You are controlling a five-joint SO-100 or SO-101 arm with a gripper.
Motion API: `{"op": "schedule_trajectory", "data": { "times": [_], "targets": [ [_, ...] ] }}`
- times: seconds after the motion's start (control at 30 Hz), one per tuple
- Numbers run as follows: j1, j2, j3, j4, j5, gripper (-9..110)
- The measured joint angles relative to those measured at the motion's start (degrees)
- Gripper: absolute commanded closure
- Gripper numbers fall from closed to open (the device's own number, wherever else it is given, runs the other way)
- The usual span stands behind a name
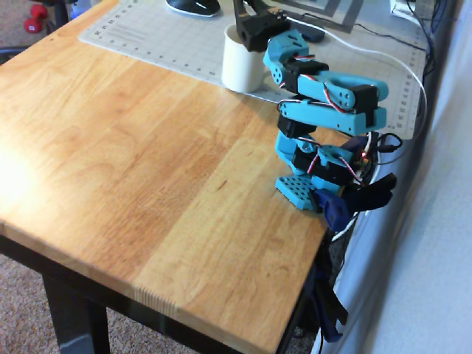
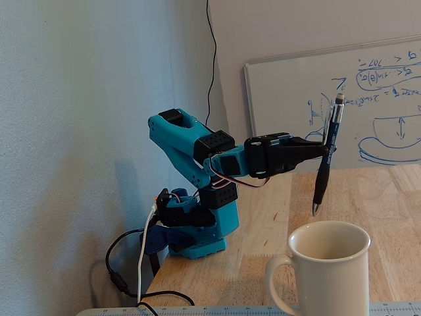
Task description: Grasp a pen and put it in a mug.
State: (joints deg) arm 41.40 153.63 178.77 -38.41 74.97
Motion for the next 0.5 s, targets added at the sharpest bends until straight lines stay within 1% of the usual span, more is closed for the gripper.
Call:
{"op": "schedule_trajectory", "data": {
  "times": [0.27,0.5],
  "targets": [
    [1.1,0.0,-0.4,0.0,0.0,101],
    [3.6,-0.2,-5.3,0.0,0.0,101]
  ]
}}
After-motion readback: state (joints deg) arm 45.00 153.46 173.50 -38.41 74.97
